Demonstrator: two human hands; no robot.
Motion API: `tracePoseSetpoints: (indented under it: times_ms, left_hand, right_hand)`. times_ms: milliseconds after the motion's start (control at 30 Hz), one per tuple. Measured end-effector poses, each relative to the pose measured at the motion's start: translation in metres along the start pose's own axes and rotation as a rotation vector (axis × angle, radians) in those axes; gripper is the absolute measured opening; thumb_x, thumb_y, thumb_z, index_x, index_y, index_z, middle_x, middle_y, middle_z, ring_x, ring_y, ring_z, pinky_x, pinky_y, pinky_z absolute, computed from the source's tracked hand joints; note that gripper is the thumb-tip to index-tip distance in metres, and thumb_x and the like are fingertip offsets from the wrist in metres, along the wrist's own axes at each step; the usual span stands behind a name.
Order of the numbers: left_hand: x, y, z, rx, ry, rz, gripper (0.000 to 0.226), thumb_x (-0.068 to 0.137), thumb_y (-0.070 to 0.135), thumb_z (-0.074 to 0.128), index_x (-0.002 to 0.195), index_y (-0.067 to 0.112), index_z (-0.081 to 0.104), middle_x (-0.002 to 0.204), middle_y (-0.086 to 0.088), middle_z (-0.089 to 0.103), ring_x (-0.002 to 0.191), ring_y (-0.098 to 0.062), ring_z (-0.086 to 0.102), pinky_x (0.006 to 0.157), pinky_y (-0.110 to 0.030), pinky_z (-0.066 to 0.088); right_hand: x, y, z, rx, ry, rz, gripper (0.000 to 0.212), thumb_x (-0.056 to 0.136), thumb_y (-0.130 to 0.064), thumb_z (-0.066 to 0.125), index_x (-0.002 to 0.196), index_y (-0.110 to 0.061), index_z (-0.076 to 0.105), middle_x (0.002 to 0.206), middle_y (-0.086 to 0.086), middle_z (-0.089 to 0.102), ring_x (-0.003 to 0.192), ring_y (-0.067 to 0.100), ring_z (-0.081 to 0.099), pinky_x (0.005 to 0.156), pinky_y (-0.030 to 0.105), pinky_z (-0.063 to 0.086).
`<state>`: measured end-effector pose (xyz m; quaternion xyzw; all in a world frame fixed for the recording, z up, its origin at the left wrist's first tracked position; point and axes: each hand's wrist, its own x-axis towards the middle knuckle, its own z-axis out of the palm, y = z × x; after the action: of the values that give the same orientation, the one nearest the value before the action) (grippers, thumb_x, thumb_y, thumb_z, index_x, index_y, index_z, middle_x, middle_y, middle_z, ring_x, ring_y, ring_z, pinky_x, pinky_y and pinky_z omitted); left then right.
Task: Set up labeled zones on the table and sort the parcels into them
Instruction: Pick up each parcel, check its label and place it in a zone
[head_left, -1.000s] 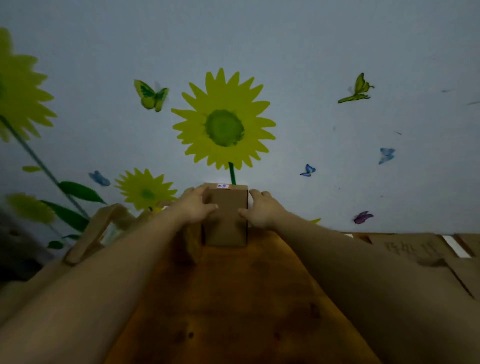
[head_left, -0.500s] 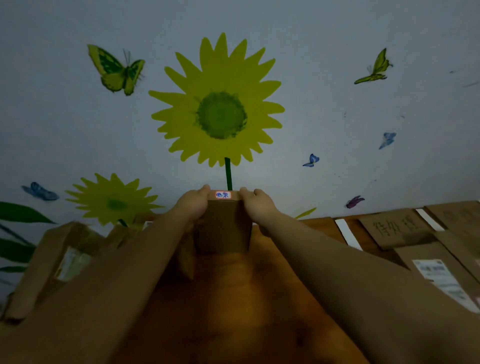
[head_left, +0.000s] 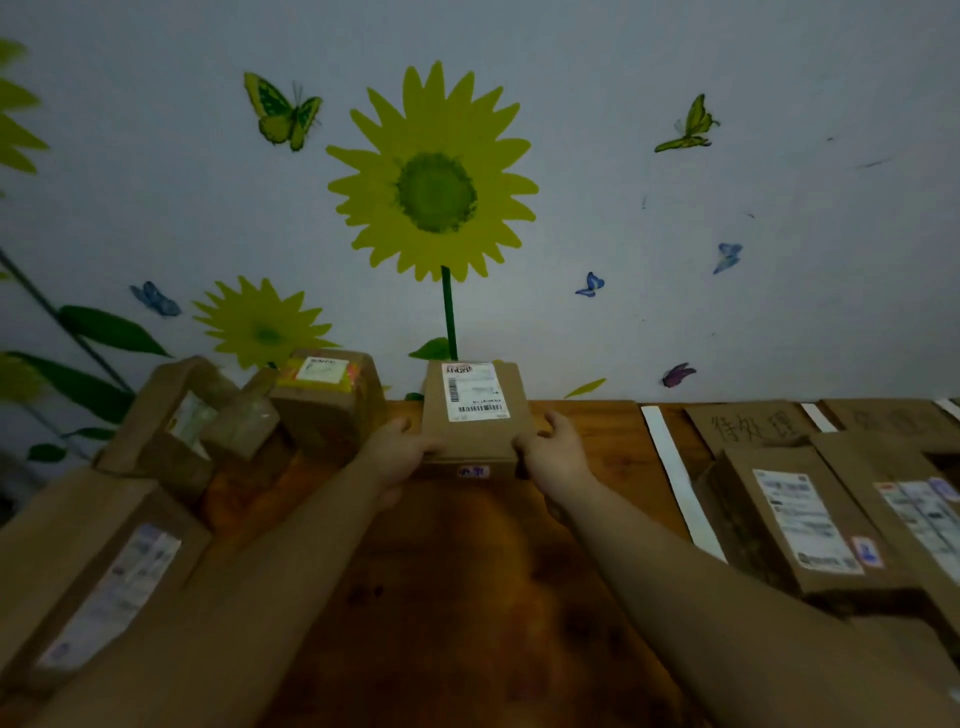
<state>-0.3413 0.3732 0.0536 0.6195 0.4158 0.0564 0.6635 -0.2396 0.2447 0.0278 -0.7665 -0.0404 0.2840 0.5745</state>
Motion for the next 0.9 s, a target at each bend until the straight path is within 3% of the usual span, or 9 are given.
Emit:
tracePoseSetpoints:
  times_ms: [67,133,233,300,433,533,633,767,900]
  left_hand:
    - [-0.017,-0.009,0.001,0.006,-0.020,0.050,0.084,0.081,-0.012,0.058,0.150,0.011,0.017,0.116,-0.008,0.053,0.101,-0.024,0.055,0.082,-0.033,0.049]
    - [-0.036,-0.011,0.005,0.014,-0.036,0.130,0.100,0.076,-0.018,0.058,0.152,0.021,0.007,0.114,-0.006,0.057,0.108,-0.025,0.057,0.089,-0.037,0.048]
    - [-0.070,-0.010,0.015,-0.003,-0.046,0.318,0.091,0.083,-0.014,0.057,0.150,0.027,0.013,0.107,0.009,0.058,0.099,-0.006,0.059,0.084,-0.026,0.051]
    - [-0.095,-0.009,0.021,-0.038,-0.038,0.454,0.081,0.088,-0.010,0.054,0.147,0.032,0.020,0.111,0.013,0.056,0.098,0.001,0.058,0.077,-0.016,0.052]
    - [-0.141,-0.006,0.023,-0.076,-0.038,0.612,0.076,0.091,-0.010,0.049,0.136,0.043,0.021,0.118,0.026,0.049,0.107,-0.002,0.056,0.074,-0.011,0.051]
    - [-0.170,-0.004,0.019,-0.063,-0.071,0.679,0.073,0.091,-0.011,0.047,0.141,0.037,0.021,0.124,0.013,0.051,0.107,0.000,0.056,0.074,-0.008,0.049]
    - [-0.193,-0.011,0.016,-0.052,-0.109,0.676,0.070,0.093,-0.010,0.042,0.145,0.031,0.020,0.121,0.019,0.050,0.099,0.009,0.055,0.072,-0.005,0.047]
    - [-0.213,-0.028,0.037,-0.033,-0.176,0.604,0.067,0.093,-0.010,0.040,0.148,0.026,0.023,0.127,0.010,0.050,0.108,-0.005,0.054,0.070,-0.007,0.049]
    - [-0.233,-0.063,0.092,0.012,-0.287,0.472,0.057,0.096,0.007,0.048,0.141,0.036,0.028,0.113,0.010,0.054,0.088,0.001,0.055,0.055,-0.010,0.049]
  right_hand:
    - [-0.018,-0.001,-0.016,-0.014,-0.091,-0.072,0.071,0.092,-0.002,0.055,0.152,-0.015,0.020,0.124,0.007,0.059,0.112,0.029,0.059,0.091,0.042,0.053]
    - [-0.039,-0.008,-0.030,-0.053,-0.129,-0.222,0.063,0.094,-0.007,0.057,0.147,-0.022,0.028,0.117,-0.002,0.058,0.113,0.022,0.057,0.087,0.033,0.050]
    - [-0.069,-0.014,-0.042,-0.114,-0.104,-0.445,0.054,0.095,-0.019,0.058,0.141,-0.024,0.032,0.116,-0.011,0.053,0.108,0.009,0.055,0.082,0.016,0.044]
    - [-0.087,-0.016,-0.048,-0.089,-0.083,-0.525,0.061,0.096,-0.024,0.058,0.147,-0.027,0.025,0.122,-0.012,0.052,0.110,0.006,0.053,0.090,0.021,0.046]
    - [-0.122,-0.019,-0.061,-0.054,-0.043,-0.643,0.067,0.096,-0.029,0.058,0.150,-0.031,0.018,0.128,-0.013,0.050,0.117,0.007,0.051,0.098,0.028,0.046]
    - [-0.153,-0.019,-0.066,-0.023,-0.010,-0.707,0.065,0.095,-0.025,0.058,0.148,-0.032,0.021,0.126,-0.014,0.051,0.116,0.004,0.052,0.096,0.025,0.046]
    - [-0.183,-0.013,-0.069,-0.014,0.001,-0.705,0.056,0.096,-0.025,0.056,0.140,-0.040,0.024,0.121,-0.019,0.052,0.112,0.001,0.054,0.093,0.022,0.047]
    - [-0.215,0.016,-0.085,-0.077,0.099,-0.581,0.049,0.101,-0.033,0.045,0.145,-0.033,0.024,0.121,-0.014,0.047,0.114,0.007,0.049,0.091,0.026,0.043]
    - [-0.235,0.063,-0.130,-0.188,0.233,-0.371,0.054,0.101,-0.037,0.044,0.149,-0.028,0.021,0.132,-0.004,0.053,0.118,0.017,0.053,0.090,0.031,0.044]
